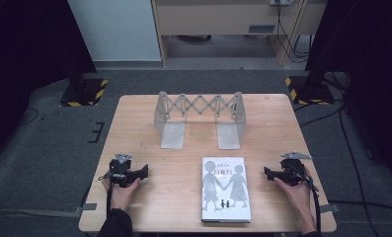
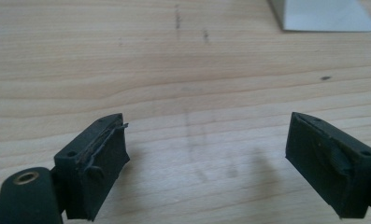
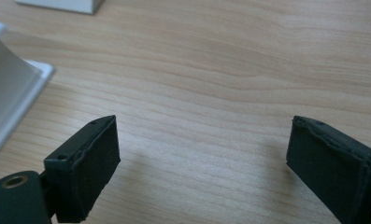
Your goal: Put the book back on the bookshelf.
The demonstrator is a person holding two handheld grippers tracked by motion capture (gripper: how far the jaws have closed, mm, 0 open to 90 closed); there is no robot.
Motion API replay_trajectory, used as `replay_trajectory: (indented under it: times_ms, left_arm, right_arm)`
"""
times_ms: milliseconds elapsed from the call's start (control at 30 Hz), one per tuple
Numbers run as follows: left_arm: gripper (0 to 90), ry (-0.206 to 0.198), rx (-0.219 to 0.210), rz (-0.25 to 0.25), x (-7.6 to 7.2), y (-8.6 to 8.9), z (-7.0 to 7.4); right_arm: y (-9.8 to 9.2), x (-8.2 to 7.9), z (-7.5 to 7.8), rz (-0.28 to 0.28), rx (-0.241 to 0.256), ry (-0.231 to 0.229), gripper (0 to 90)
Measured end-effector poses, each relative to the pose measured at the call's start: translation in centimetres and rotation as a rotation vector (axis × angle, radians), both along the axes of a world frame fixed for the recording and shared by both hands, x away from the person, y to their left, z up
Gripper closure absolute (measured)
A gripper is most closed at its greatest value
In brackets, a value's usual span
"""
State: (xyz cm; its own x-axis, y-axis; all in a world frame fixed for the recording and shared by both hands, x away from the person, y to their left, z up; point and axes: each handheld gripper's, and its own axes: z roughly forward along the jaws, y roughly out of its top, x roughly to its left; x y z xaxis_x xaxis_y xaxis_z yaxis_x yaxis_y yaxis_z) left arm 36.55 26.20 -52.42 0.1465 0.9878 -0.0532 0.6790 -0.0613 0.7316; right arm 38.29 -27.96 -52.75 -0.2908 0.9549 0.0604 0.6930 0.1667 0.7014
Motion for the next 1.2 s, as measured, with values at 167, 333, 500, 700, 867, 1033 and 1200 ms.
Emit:
replay_trajectory:
  times_ms: [167, 333, 500, 700, 867, 1033, 1200]
  left_arm:
    - [11.9, -0.027, -0.001, -0.028, -0.3, -0.8, 0.5]
    - [12.2, -0.060, -0.031, -0.045, -0.8, -1.7, 1.2]
    - [13.8, -0.100, -0.041, -0.075, -1.4, -2.7, 1.8]
    - [14.8, -0.129, -0.071, -0.136, -2.1, -4.4, 2.2]
    - [15.3, -0.156, -0.096, -0.193, -2.9, -5.9, 2.5]
    - [16.0, -0.166, -0.106, -0.260, -3.5, -7.7, 2.6]
    - [16.4, -0.168, -0.113, -0.313, -4.2, -9.2, 2.6]
  right_arm:
    - [0.2, -0.5, 0.9, -0.002, 0.046, -0.026, 11.6]
    - [0.8, -1.4, 2.0, 0.013, 0.115, -0.079, 12.4]
    - [1.2, -1.9, 2.4, 0.035, 0.168, -0.090, 12.8]
    - [2.1, -2.9, 3.0, 0.070, 0.195, -0.124, 14.3]
    - [2.8, -3.4, 3.3, 0.103, 0.222, -0.120, 17.7]
    - [3.6, -3.7, 3.5, 0.147, 0.227, -0.114, 20.8]
    - [4.3, -4.1, 3.4, 0.171, 0.242, -0.108, 20.9]
